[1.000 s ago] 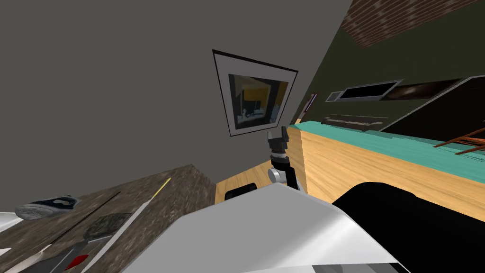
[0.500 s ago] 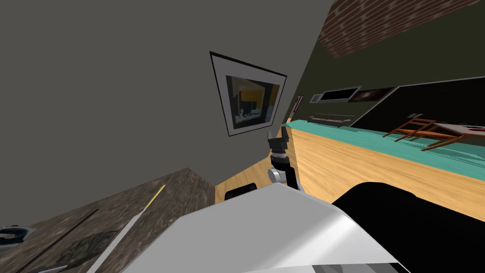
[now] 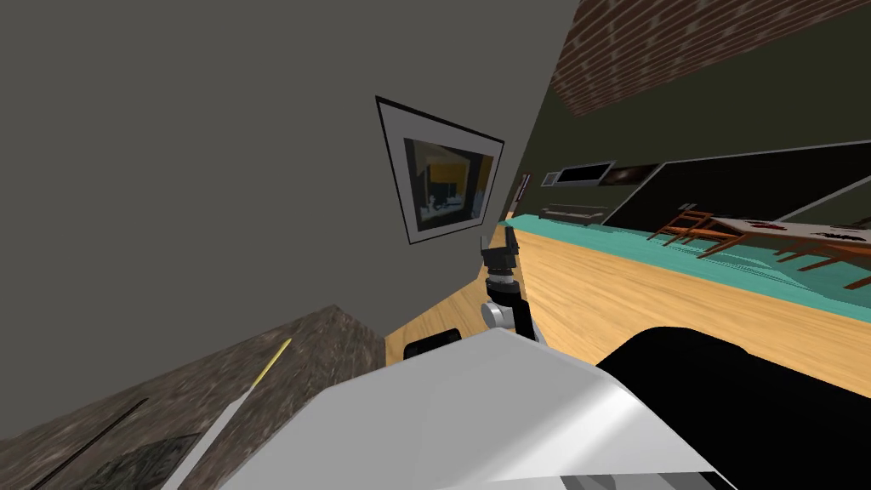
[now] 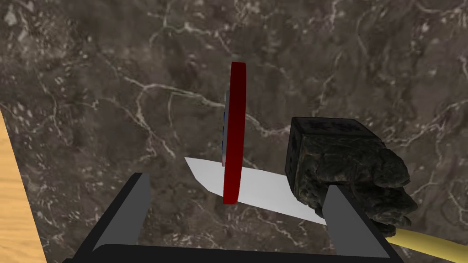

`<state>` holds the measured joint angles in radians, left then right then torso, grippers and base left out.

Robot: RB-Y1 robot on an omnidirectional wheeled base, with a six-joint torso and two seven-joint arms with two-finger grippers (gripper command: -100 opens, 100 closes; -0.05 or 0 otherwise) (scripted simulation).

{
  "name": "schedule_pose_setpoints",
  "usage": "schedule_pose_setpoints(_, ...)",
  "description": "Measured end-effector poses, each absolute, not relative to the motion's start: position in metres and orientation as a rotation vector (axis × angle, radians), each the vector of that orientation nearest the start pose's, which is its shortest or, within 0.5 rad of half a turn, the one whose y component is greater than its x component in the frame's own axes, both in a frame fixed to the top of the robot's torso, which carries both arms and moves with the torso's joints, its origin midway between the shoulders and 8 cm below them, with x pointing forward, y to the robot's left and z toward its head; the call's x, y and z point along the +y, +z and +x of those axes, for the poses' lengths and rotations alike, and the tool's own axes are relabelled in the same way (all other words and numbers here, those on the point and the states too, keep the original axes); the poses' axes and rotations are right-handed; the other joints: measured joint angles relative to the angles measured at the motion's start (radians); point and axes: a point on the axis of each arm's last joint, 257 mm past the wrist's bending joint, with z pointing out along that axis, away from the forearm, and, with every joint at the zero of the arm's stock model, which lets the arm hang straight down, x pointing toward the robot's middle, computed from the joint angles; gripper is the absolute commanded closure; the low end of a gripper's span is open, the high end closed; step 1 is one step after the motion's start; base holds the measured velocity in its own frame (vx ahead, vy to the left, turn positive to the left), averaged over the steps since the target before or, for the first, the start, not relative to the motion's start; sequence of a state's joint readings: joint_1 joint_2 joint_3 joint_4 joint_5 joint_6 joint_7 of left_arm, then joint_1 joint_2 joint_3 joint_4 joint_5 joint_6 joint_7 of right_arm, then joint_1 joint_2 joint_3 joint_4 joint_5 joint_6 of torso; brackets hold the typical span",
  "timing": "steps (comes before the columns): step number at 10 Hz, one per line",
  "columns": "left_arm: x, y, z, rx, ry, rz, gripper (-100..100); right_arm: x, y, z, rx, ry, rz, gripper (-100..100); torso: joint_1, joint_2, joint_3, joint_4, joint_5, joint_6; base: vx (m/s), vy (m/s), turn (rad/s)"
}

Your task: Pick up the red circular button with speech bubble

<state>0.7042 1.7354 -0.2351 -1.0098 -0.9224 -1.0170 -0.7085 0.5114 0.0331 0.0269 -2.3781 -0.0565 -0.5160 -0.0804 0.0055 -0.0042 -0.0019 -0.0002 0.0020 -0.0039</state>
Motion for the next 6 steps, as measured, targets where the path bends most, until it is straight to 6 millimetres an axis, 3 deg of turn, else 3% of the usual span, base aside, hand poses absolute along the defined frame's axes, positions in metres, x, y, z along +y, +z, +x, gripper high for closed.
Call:
schedule_pose_setpoints(3, 0.7113, -0.2785, 0.0485, 2.571, -0.036, 1.974, -100, -0.2785, 0.0664, 0.3183, 0.454, 1.457, 0.659, 0, 0.003, -0.002, -0.001, -0.001, 0.006, 0.001, -0.004, -0.008, -0.032)
schedule_pose_setpoints(4, 0.7117, -0.2789, 0.0483, 2.57, -0.031, 1.974, 100, -0.2785, 0.0664, 0.3183, 0.454, 1.457, 0.659, 0, 0.004, -0.002, -0.002, -0.001, 0.006, 0.001, 0.0, 0.0, 0.0)
schedule_pose_setpoints(6, 0.7118, -0.2787, 0.0489, 2.57, -0.03, 1.973, 100, -0.2785, 0.0664, 0.3183, 0.454, 1.457, 0.659, 0, 0.004, -0.002, -0.002, -0.001, 0.006, 0.001, 0.0, 0.0, 0.0)
